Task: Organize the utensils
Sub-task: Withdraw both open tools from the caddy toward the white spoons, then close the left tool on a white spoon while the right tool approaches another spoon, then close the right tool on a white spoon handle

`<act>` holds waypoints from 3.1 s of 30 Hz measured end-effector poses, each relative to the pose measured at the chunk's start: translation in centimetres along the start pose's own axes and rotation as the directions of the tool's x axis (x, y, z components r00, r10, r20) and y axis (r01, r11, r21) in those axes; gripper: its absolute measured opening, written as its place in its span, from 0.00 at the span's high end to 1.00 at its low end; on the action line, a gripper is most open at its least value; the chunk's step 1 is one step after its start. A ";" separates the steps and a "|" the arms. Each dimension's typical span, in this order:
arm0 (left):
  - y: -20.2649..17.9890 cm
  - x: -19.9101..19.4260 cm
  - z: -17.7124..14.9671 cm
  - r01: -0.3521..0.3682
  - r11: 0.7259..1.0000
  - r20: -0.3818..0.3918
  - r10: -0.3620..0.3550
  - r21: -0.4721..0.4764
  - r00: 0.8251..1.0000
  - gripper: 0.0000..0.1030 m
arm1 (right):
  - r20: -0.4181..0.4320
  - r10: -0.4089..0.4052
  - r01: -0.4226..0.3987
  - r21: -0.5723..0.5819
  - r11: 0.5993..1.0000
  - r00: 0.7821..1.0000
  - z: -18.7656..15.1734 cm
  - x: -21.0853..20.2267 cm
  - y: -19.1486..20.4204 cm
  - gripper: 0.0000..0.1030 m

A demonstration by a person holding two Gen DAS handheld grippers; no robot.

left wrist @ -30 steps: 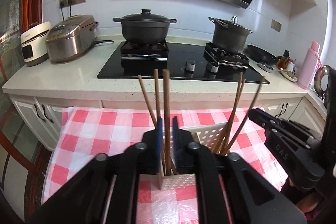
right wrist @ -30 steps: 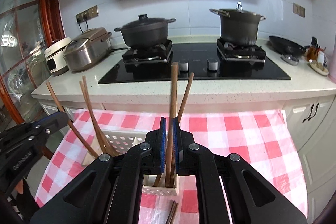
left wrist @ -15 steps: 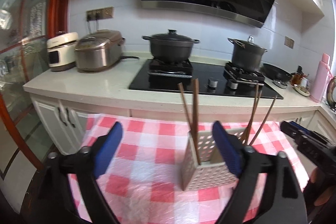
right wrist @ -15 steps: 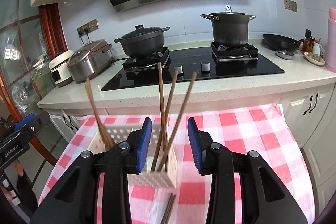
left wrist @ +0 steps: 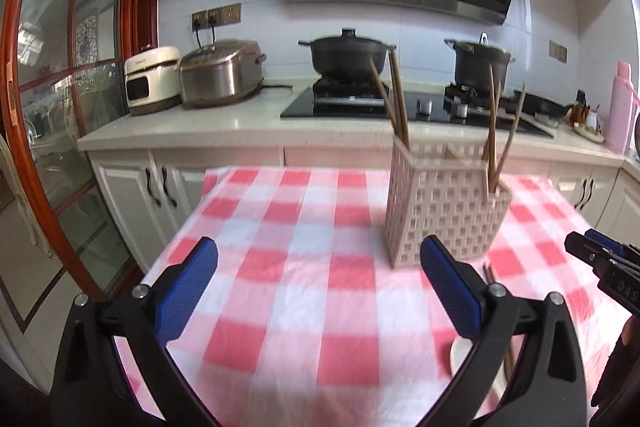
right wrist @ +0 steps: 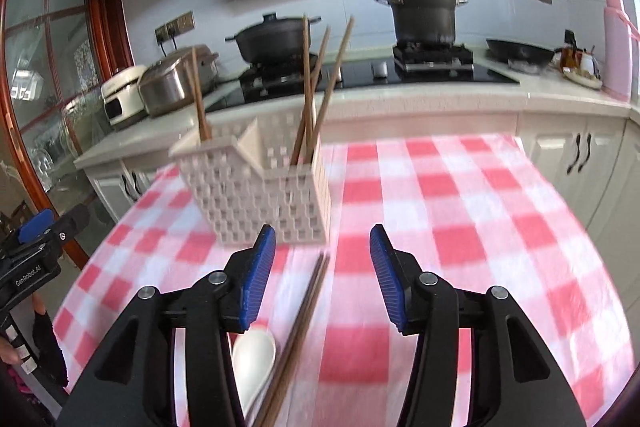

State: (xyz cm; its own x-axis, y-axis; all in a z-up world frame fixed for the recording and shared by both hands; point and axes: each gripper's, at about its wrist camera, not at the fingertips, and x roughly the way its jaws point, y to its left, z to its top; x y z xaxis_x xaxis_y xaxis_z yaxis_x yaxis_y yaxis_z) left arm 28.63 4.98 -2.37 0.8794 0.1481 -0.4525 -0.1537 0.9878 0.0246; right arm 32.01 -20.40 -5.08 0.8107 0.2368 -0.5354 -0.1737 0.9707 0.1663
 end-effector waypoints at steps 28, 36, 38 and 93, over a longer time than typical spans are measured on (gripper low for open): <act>-7.7 4.0 -6.6 0.179 0.984 -0.247 -0.176 -0.010 0.953 0.07 | -0.041 -0.057 0.058 0.032 0.998 0.998 -6.5 -0.8 -1.9 0.53; -10.1 6.3 -6.5 0.173 0.985 -0.318 -0.171 -0.022 0.932 0.20 | -0.030 -0.024 0.026 0.071 0.997 0.999 -6.5 -1.2 -3.0 0.53; -10.3 6.7 -7.0 0.177 0.984 -0.339 -0.175 -0.026 0.924 0.27 | -0.027 -0.019 0.021 0.070 0.997 0.999 -6.5 -1.2 -2.9 0.53; 1.2 2.6 -9.0 0.229 0.968 -0.291 -0.248 -0.098 0.924 0.55 | -0.311 0.063 -0.105 -0.119 0.987 0.948 -5.9 5.9 6.5 0.61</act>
State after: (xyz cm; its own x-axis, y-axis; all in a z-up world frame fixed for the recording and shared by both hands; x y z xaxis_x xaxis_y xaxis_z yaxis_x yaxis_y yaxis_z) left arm 26.65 6.14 -11.53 0.7194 -0.1220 -0.6838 0.0085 0.9859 -0.1669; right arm 32.38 -12.49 -12.00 0.5837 0.2987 -0.7550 -0.3226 0.9386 0.1219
